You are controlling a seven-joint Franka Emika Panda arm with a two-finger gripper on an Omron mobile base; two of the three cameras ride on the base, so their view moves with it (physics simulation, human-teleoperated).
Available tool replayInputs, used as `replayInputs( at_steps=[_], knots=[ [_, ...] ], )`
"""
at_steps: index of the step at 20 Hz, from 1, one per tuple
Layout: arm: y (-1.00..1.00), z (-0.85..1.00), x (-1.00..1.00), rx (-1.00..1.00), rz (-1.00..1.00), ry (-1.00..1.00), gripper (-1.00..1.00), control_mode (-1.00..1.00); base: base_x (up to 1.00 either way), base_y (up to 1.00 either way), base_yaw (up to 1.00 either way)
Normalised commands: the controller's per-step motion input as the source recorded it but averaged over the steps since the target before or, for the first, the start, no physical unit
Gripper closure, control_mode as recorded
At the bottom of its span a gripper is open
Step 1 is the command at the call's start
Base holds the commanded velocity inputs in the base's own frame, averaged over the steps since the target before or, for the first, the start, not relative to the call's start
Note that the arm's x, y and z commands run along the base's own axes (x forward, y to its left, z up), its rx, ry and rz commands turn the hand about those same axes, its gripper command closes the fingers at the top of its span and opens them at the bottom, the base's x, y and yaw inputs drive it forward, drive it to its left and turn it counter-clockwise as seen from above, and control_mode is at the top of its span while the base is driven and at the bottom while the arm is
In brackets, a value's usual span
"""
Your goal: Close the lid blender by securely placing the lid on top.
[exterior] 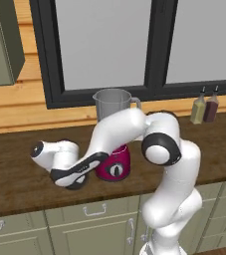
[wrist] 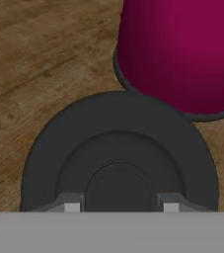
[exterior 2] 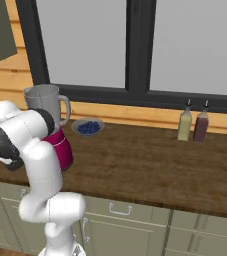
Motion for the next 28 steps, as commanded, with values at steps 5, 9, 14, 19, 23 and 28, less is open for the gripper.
replayInputs(
  at_steps=[5,9,14,19,23,28],
  knots=[
    [-0.52,0.0,-0.2,0.14,-0.09,-0.35,1.0,-1.0,0.0,0.0,0.0],
    [-0.19,0.29,0.0,0.12,-0.03,-0.16,1.0,-1.0,0.0,0.0,0.0],
    [0.05,0.6,-0.09,0.01,0.0,-0.11,1.0,-1.0,0.0,0.0,0.0],
    [0.14,0.84,-0.16,0.01,0.0,-0.09,1.0,-1.0,0.0,0.0,0.0],
    [0.16,0.9,-0.19,0.0,0.0,-0.06,1.0,-1.0,0.0,0.0,0.0],
    [0.19,0.87,-0.19,0.0,0.0,-0.03,1.0,-1.0,0.0,0.0,0.0]
  ],
)
